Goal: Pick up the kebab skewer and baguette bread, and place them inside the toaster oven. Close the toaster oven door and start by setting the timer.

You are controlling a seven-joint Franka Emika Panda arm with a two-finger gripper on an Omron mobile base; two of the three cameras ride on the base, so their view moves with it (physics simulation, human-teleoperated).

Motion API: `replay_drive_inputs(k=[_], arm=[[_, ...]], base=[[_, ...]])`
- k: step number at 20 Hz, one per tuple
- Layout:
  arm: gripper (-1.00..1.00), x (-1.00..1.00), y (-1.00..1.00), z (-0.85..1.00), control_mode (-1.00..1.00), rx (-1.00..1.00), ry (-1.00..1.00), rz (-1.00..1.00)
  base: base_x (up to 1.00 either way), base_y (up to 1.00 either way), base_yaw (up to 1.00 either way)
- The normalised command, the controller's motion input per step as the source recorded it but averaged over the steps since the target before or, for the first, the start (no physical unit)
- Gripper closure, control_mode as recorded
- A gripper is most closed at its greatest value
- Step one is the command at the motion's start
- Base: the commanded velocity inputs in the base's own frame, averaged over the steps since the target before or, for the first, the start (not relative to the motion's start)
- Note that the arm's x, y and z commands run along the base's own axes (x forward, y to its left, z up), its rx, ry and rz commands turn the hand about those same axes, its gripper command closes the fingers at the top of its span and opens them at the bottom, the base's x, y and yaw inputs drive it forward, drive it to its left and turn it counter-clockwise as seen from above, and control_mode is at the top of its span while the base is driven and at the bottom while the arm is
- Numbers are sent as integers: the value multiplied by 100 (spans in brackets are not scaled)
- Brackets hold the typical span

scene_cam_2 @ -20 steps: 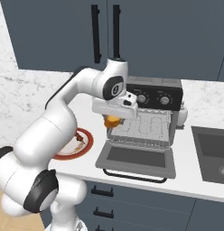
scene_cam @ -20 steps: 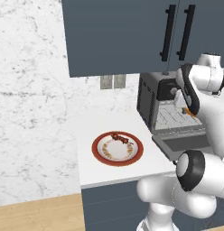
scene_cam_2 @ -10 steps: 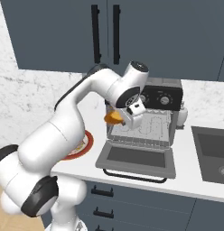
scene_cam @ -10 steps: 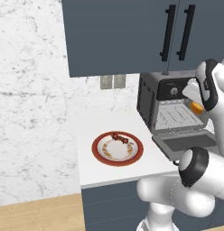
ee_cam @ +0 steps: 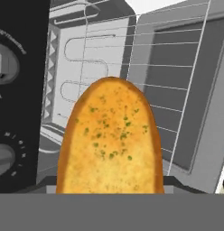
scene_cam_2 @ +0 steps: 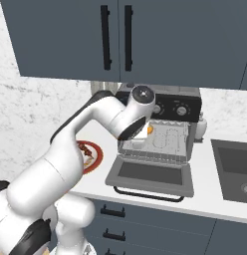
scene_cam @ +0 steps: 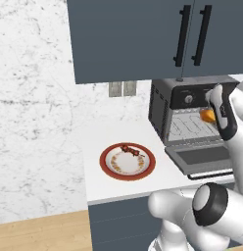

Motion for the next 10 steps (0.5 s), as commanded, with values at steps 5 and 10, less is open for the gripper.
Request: replay_drive_inputs(k=[5, 10], arm=[[100, 17, 0, -25, -100, 0, -11, -10], [100, 11, -22, -26, -100, 0, -10, 0]], base=[[0, 0, 0], [0, 0, 0]])
